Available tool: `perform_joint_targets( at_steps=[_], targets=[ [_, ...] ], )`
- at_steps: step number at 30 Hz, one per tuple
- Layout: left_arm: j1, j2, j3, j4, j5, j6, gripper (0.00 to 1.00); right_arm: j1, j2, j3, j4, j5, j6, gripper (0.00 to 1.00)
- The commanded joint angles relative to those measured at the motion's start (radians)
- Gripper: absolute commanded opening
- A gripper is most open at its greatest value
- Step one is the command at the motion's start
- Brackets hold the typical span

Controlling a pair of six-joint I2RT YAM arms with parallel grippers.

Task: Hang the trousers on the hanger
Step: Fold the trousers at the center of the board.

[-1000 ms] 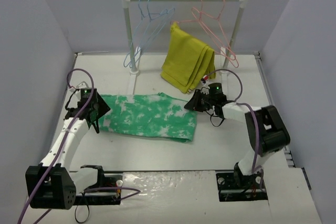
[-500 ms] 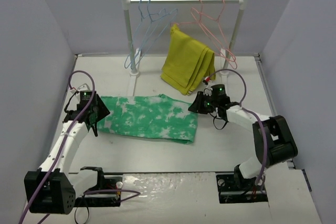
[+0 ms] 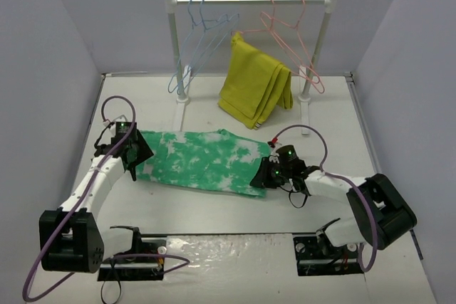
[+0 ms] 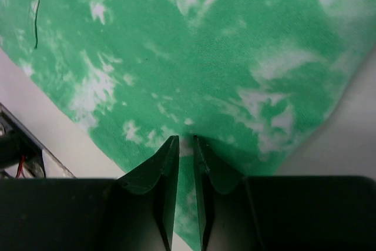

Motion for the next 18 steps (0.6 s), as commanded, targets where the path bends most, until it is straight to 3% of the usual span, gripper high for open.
perform_joint_targets(
  at_steps=[1,5,11,18],
  targets=[
    [-0.006,-0.003,0.079,0.035,0.015,0.025,0.44,-0.005,-0.075,-0.018,-0.186,0.297,0.056,0.16],
    [-0.006,-0.004,0.232,-0.015,0.055,0.137,0.44,0.001,-0.186,0.073,-0.296,0.344,-0.011,0.22],
    [-0.009,0.075,0.560,-0.043,0.248,0.251,0.48,0.007,-0.298,0.354,-0.492,0.410,-0.179,0.40],
    [-0.089,0.211,0.869,0.009,0.303,0.410,0.77,0.007,-0.315,0.422,-0.534,0.403,-0.237,0.45]
  ],
)
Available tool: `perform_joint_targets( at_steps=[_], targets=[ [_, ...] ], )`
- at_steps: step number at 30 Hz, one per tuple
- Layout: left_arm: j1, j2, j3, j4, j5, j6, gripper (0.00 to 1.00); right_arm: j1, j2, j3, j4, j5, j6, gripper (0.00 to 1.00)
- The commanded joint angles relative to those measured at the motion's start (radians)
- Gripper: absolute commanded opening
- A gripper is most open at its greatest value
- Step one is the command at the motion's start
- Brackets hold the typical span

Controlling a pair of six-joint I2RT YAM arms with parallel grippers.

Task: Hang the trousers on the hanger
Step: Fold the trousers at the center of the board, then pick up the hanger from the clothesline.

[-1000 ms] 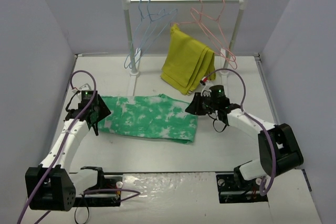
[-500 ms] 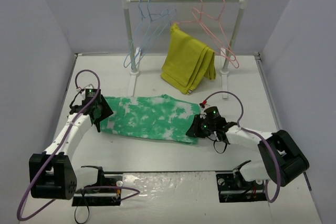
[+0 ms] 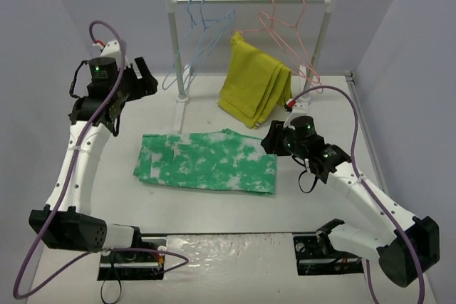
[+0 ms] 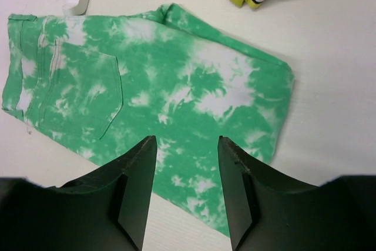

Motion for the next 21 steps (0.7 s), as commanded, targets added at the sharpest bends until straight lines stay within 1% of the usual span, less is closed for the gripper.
perform_joint_targets(
  at_steps=[1,4,7,9,12,15,17,19,21],
  targets=[
    [-0.057,0.088,0.166,0.064,0.066,0.166,0.78,0.007,-0.009,0.018,-0.071,0.027,-0.065,0.45],
    [-0.063,0.168,0.269,0.092,0.078,0.198,0.81,0.007,-0.022,0.001,-0.072,0.012,-0.063,0.46],
    [-0.064,0.229,0.327,0.151,0.083,0.210,0.81,0.006,-0.043,-0.008,-0.074,0.001,-0.063,0.47],
    [-0.064,0.270,0.364,0.190,0.116,0.214,0.81,0.006,-0.055,-0.015,-0.077,-0.004,-0.065,0.47],
    [-0.077,0.359,0.436,0.189,0.176,0.228,0.81,0.006,-0.065,-0.022,-0.083,-0.010,-0.065,0.47],
    [-0.096,0.418,0.492,0.176,0.162,0.271,0.80,0.006,-0.075,-0.035,-0.085,-0.010,-0.060,0.47],
    [-0.103,0.437,0.504,0.179,0.154,0.275,0.78,0.006,-0.078,-0.040,-0.086,-0.009,-0.057,0.47],
    [-0.104,0.466,0.521,0.191,0.135,0.277,0.72,0.004,-0.086,-0.046,-0.086,-0.004,-0.054,0.48],
    [-0.103,0.486,0.538,0.190,0.123,0.281,0.69,0.004,-0.087,-0.049,-0.086,0.000,-0.054,0.48]
  ],
)
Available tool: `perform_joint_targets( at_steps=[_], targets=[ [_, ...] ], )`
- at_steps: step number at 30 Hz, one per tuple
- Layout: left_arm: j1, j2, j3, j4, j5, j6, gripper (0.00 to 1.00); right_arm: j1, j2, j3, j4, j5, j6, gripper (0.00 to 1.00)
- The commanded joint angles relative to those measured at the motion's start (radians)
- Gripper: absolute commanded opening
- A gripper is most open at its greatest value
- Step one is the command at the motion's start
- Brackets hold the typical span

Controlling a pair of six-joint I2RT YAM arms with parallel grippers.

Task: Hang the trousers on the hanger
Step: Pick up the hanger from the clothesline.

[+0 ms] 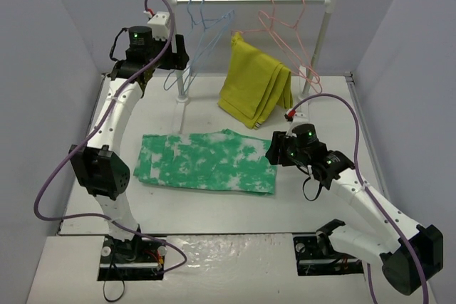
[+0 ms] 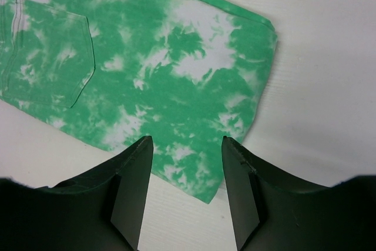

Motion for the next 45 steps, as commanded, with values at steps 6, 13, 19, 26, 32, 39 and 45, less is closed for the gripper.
perform_joint_targets(
  at_steps=[6,13,19,26,32,39,45],
  targets=[
    [-0.011,0.045,0.142,0.081,-0.006,0.036,0.53,0.005,-0.005,-0.005,0.021,0.004,-0.014,0.48],
    [-0.053,0.043,0.130,0.100,-0.007,0.065,0.22,0.004,0.012,0.004,0.022,0.017,-0.024,0.52],
    [-0.075,-0.022,0.105,0.160,-0.067,0.073,0.00,0.003,0.019,0.010,0.021,0.026,-0.028,0.65],
    [-0.077,-0.105,0.080,0.233,-0.145,0.080,0.00,0.004,0.021,0.004,0.021,0.031,-0.023,0.68],
    [-0.077,-0.189,0.028,0.206,-0.154,0.092,0.00,0.003,0.019,0.009,0.022,0.035,-0.021,0.68],
    [-0.072,-0.350,-0.245,0.193,-0.234,0.105,0.00,0.003,0.040,0.010,0.023,0.050,-0.011,0.68],
    [-0.066,-0.511,-0.454,0.234,-0.296,0.090,0.00,0.003,0.076,0.015,0.027,0.056,-0.010,0.69]
  ],
)
